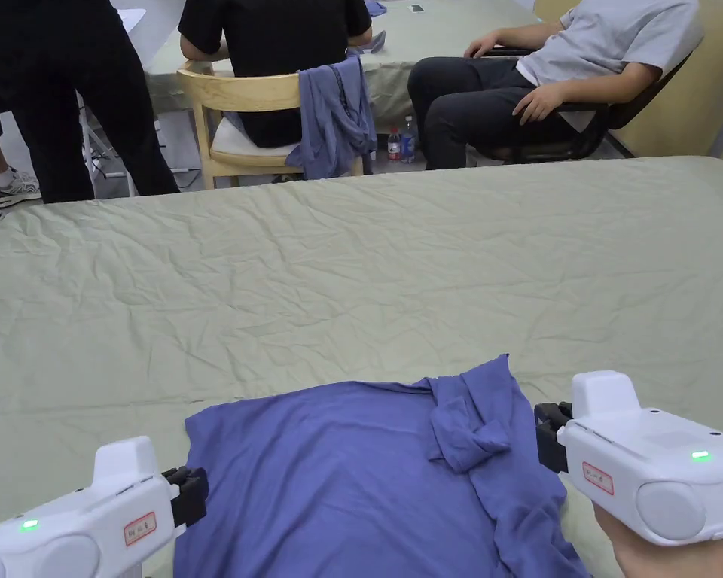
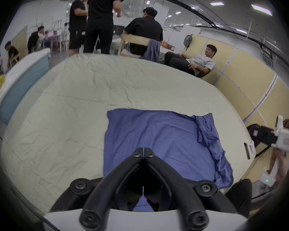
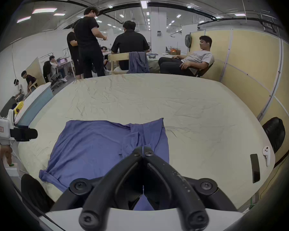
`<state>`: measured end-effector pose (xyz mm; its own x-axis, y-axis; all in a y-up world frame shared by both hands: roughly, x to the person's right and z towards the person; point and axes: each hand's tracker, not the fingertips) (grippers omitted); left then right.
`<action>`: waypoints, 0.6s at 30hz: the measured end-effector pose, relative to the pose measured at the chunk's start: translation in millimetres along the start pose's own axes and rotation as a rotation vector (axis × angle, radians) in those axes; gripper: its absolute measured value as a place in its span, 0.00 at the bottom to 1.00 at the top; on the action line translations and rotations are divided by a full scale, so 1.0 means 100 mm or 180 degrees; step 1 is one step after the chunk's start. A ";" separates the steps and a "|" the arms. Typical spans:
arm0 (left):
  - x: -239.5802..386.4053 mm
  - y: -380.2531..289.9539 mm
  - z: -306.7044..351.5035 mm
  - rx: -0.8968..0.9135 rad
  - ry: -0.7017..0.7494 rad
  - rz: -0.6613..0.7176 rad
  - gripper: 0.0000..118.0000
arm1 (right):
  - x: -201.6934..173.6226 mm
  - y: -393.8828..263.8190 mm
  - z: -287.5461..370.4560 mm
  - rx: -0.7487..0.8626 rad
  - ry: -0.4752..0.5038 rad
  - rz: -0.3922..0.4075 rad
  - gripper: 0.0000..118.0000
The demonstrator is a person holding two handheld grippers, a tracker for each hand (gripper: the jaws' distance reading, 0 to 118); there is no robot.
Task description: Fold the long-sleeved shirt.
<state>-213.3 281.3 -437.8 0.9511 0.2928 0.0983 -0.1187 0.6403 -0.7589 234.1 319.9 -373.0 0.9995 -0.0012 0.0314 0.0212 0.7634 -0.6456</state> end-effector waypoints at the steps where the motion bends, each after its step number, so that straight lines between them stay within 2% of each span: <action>1: -0.02 0.03 -0.04 0.0008 0.0010 -0.0036 0.00 | 0.00 0.01 -0.03 -0.0021 0.0001 0.0013 0.00; 4: -0.03 0.16 -0.20 -0.0093 0.0098 -0.0221 0.00 | 0.01 0.02 -0.14 -0.0085 0.0033 0.0015 0.00; 6: -0.09 0.28 -0.34 -0.0141 0.0099 -0.0217 0.17 | 0.00 0.01 -0.20 -0.0121 0.0052 0.0011 0.00; 7: -0.12 0.35 -0.44 -0.0206 0.0176 -0.0215 0.17 | 0.00 0.01 -0.24 -0.0133 0.0053 0.0017 0.00; 8: -0.13 0.42 -0.54 -0.0248 0.0277 -0.0152 0.22 | 0.00 0.01 -0.28 -0.0147 0.0057 0.0019 0.00; 10: -0.22 0.52 -0.73 -0.0228 0.0281 -0.0067 0.43 | 0.02 -0.01 -0.39 -0.0199 0.0124 -0.0029 0.00; 11: -0.27 0.58 -0.82 -0.0181 0.0232 -0.0059 0.45 | 0.02 -0.02 -0.46 -0.0253 0.0121 -0.0040 0.00; 18: -0.46 0.96 -1.63 -0.0401 0.0324 -0.0123 0.45 | 0.05 -0.08 -0.87 -0.0450 0.0097 -0.0055 0.00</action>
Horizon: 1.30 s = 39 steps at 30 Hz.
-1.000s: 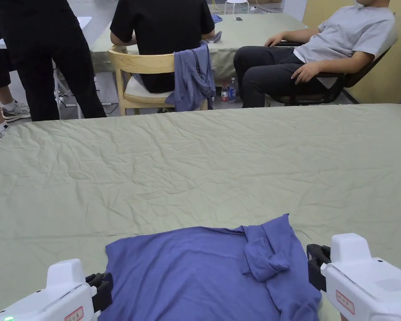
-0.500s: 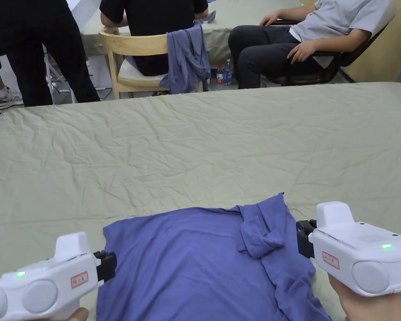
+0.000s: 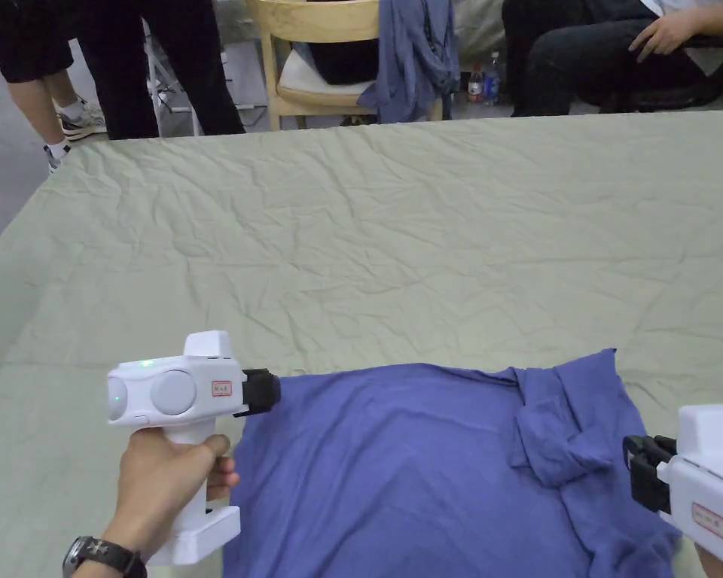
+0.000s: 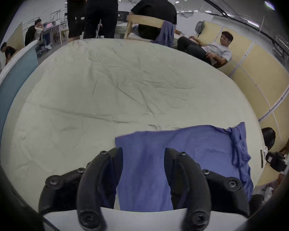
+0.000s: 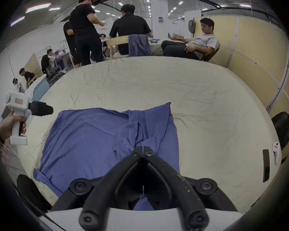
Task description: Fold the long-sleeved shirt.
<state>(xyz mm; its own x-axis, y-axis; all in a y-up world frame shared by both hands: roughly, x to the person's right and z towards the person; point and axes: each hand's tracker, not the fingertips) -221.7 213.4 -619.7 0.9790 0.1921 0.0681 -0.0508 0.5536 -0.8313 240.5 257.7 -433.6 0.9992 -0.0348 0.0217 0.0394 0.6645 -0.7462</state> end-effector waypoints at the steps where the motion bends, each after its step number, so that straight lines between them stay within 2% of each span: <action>1: -0.02 0.04 -0.13 -0.0051 0.0019 -0.0022 0.45 | 0.01 0.00 -0.05 -0.0027 -0.0002 -0.0003 0.00; 5: -0.15 0.11 -0.59 -0.0159 0.0091 -0.0015 0.44 | 0.02 -0.01 -0.21 -0.0120 -0.0025 0.0024 0.00; 7: -0.15 0.02 -0.75 -0.0463 0.0175 0.0122 0.42 | 0.04 -0.04 -0.27 -0.0175 -0.0036 0.0015 0.00; 9: -0.11 -0.07 -0.69 -0.0132 0.0143 0.0055 0.42 | 0.06 -0.08 -0.30 -0.0211 -0.0035 -0.0011 0.00; 10: -0.12 -0.06 -0.70 -0.0199 0.0168 0.0022 0.40 | 0.07 -0.10 -0.31 -0.0225 -0.0032 -0.0022 0.00; 11: -0.09 -0.07 -0.68 -0.0184 0.0211 -0.0026 0.35 | 0.08 -0.12 -0.33 -0.0239 -0.0029 -0.0032 0.00; 12: -0.05 -0.08 -0.67 -0.0167 0.0250 -0.0067 0.22 | 0.08 -0.13 -0.34 -0.0252 -0.0026 -0.0036 0.00; 13: -0.01 -0.07 -0.65 -0.0152 0.0296 -0.0102 0.06 | 0.09 -0.14 -0.35 -0.0263 -0.0026 -0.0040 0.00; 18: 0.04 -0.15 -0.72 -0.0083 0.0262 -0.0208 0.05 | 0.14 -0.07 -0.37 -0.0247 0.0019 -0.0092 0.01; 22: -0.07 -0.15 -0.66 -0.0083 0.0121 0.0025 0.04 | 0.25 0.33 -0.48 -0.0220 0.0069 -0.0015 0.03; 24: -0.05 -0.15 -0.66 -0.0111 0.0112 -0.0048 0.04 | 0.35 0.62 -0.63 -0.0334 0.0068 -0.0046 0.39; 25: -0.05 -0.15 -0.66 -0.0127 0.0120 -0.0073 0.04 | 0.41 0.77 -0.72 -0.0410 0.0103 -0.0089 0.51; 29: 0.01 -0.17 -0.66 -0.0138 0.0152 -0.0103 0.04 | 0.58 1.32 -1.19 -0.0599 0.0294 -0.0209 0.51; 32: -0.02 -0.17 -0.66 -0.0140 0.0102 -0.0032 0.03 | 0.58 1.52 -1.62 -0.0933 0.0038 0.0065 0.51; 33: -0.04 -0.16 -0.65 -0.0145 0.0082 -0.0015 0.03 | 0.57 1.54 -1.75 -0.1049 -0.0073 0.0152 0.51; 34: -0.05 -0.15 -0.67 -0.0150 0.0075 -0.0022 0.03 | 0.57 1.53 -1.88 -0.1176 -0.0043 0.0153 0.51; 37: -0.01 -0.16 -0.68 -0.0162 0.0089 -0.0079 0.03 | 0.59 1.39 -2.27 -0.1560 0.0116 0.0014 0.45; 39: -0.01 -0.15 -0.70 -0.0160 0.0103 -0.0103 0.03 | 0.58 1.25 -2.44 -0.1643 -0.0047 0.0058 0.41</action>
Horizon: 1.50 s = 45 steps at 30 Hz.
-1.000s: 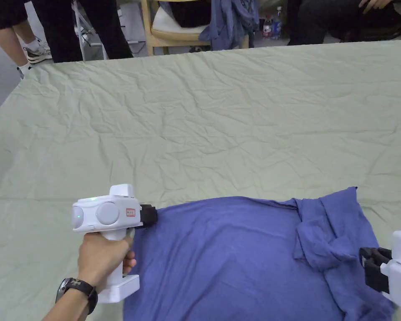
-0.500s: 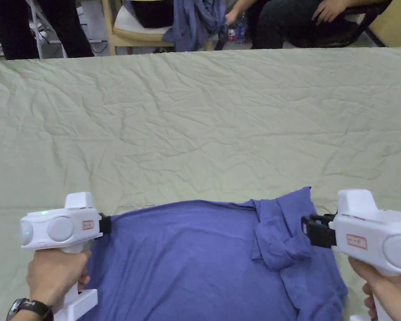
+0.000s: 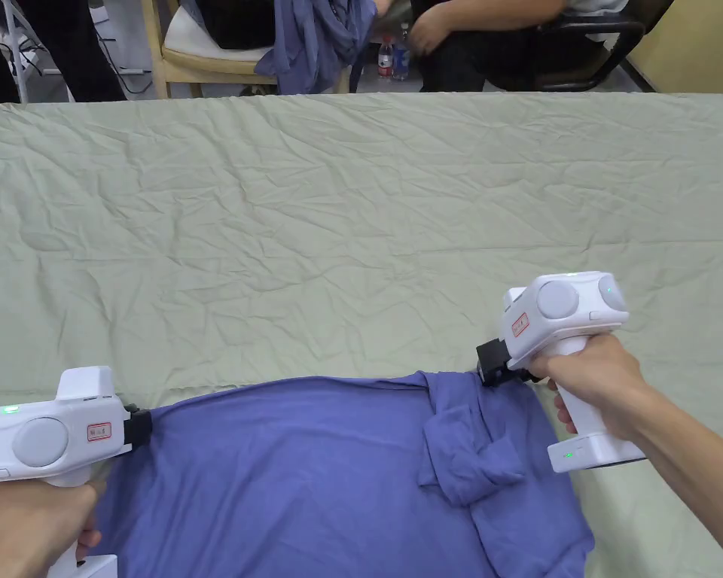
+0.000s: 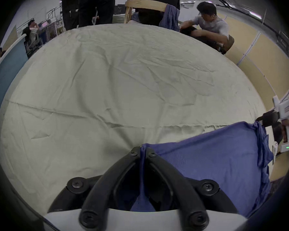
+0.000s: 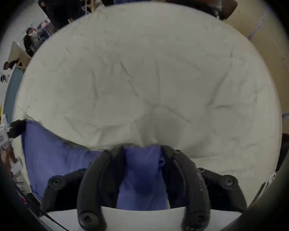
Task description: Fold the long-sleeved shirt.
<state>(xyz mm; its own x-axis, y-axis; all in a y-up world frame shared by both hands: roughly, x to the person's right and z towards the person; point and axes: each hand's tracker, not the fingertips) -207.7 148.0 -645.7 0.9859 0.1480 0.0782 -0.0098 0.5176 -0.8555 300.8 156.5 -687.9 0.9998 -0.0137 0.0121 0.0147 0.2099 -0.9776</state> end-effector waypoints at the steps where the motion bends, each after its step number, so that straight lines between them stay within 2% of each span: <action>1: 0.00 0.00 0.00 0.0002 0.0001 0.0001 0.03 | 0.02 -0.04 0.02 0.0212 0.0081 -0.0082 0.41; 2: 0.00 -0.01 0.01 0.0007 0.0001 -0.0003 0.03 | 0.02 -0.03 0.05 0.0190 0.0070 -0.0239 0.39; 3: -0.01 0.00 -0.01 0.0008 0.0001 -0.0007 0.03 | 0.02 -0.03 0.06 0.0190 0.0077 -0.0269 0.38; 4: 0.00 0.00 -0.01 0.0014 0.0005 -0.0025 0.03 | 0.00 -0.02 0.07 0.0190 0.0062 -0.0179 0.36; 5: 0.01 0.00 -0.02 0.0011 0.0013 -0.0039 0.03 | 0.00 -0.04 0.10 0.0217 0.0036 -0.0005 0.30; 6: 0.02 0.00 -0.01 0.0013 0.0022 -0.0046 0.03 | 0.00 -0.04 0.10 0.0225 0.0044 -0.0009 0.19; 7: 0.03 0.01 -0.02 0.0012 0.0035 -0.0051 0.03 | 0.00 -0.03 0.10 0.0234 0.0052 -0.0048 0.16; 8: 0.04 0.02 -0.03 0.0007 0.0056 -0.0078 0.03 | 0.02 -0.03 0.12 0.0298 0.0197 -0.0164 0.14; 9: 0.04 0.05 -0.02 -0.0015 0.0068 -0.0108 0.03 | 0.02 -0.06 0.14 0.0355 0.0132 -0.0225 0.14; 14: 0.07 0.10 0.27 0.0156 0.0092 -0.0128 0.03 | -0.04 -0.35 0.51 0.0822 0.0092 -0.0012 0.13; 18: 0.13 0.00 0.64 0.0331 0.0008 -0.0216 0.03 | -0.06 -0.73 1.06 0.1149 0.0279 -0.0064 0.12; 23: 0.13 -0.24 1.16 0.0538 -0.0063 -0.0213 0.03 | -0.18 -1.40 1.55 0.1398 0.0217 0.0195 0.12; 31: 0.07 -0.91 1.88 0.0629 -0.0167 -0.0256 0.03 | -0.17 -2.45 1.81 0.1499 0.0303 0.0131 0.12; 37: -0.02 -1.47 2.06 0.0507 -0.0184 -0.0221 0.03 | -0.21 -3.17 1.78 0.1448 0.0349 0.0062 0.12; 45: -0.14 -1.84 2.24 0.0321 -0.0216 -0.0186 0.03 | -0.22 -3.71 1.71 0.1261 0.0432 -0.0089 0.12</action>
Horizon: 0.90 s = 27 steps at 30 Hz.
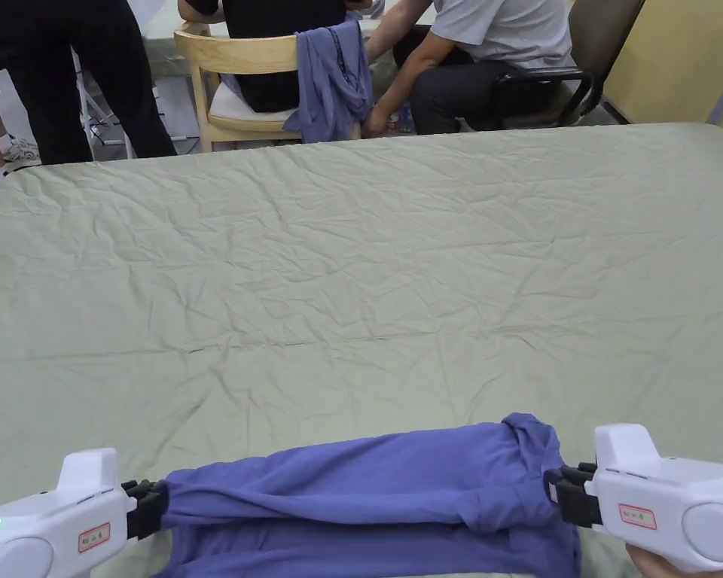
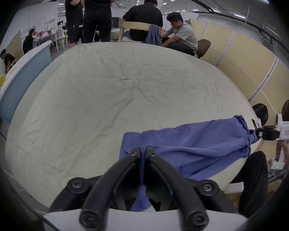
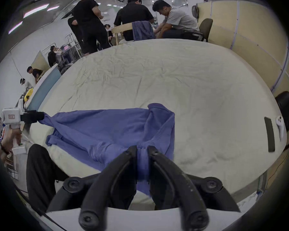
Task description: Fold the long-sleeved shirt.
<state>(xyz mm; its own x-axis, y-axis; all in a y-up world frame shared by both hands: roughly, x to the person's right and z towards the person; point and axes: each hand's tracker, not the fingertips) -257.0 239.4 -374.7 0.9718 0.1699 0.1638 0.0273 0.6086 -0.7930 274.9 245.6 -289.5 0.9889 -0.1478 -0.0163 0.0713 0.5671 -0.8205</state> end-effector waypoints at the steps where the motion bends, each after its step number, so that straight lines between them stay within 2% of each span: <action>1: -0.01 -0.03 0.02 -0.0023 0.0011 -0.0010 0.03 | 0.00 -0.04 0.01 -0.0020 0.0004 -0.0010 0.12; 5: -0.05 -0.16 0.03 -0.0096 -0.0008 0.0035 0.03 | -0.04 -0.18 0.00 -0.0127 -0.0042 0.0047 0.12; 8: -0.04 -0.23 -0.04 -0.0234 0.0030 -0.0044 0.03 | -0.02 -0.23 -0.07 -0.0194 -0.0052 0.0001 0.12; 14: -0.09 -0.35 -0.32 -0.0708 0.0057 -0.0146 0.04 | -0.01 -0.22 -0.17 -0.0361 -0.0135 0.0070 0.13; 16: -0.08 -0.37 -0.36 -0.0848 0.0054 -0.0227 0.09 | 0.00 -0.22 -0.16 -0.0392 -0.0134 0.0022 0.19; 18: -0.03 -0.40 -0.36 -0.0918 0.0190 -0.0358 0.34 | 0.01 -0.22 -0.15 -0.0514 -0.0236 -0.0001 0.39; 19: -0.01 -0.42 -0.34 -0.0876 0.0273 -0.0422 0.39 | 0.01 -0.22 -0.12 -0.0502 -0.0313 0.0024 0.42; 21: 0.01 -0.42 -0.23 -0.0600 0.0343 -0.0422 0.38 | 0.00 -0.19 0.00 -0.0395 -0.0307 0.0066 0.42; 24: 0.05 -0.32 0.06 -0.0140 0.0214 -0.0076 0.38 | -0.12 -0.04 0.30 -0.0063 -0.0313 0.0038 0.42; 27: 0.19 -0.18 0.39 0.0272 0.0123 0.0140 0.38 | -0.38 0.16 0.63 0.0436 -0.0307 0.0173 0.42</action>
<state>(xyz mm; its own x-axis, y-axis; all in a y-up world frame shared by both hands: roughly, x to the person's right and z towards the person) -248.6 262.1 -334.4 0.9800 0.1689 0.1057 -0.0342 0.6653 -0.7457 247.1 311.3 -265.9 0.9992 -0.0392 0.0020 0.0281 0.6783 -0.7343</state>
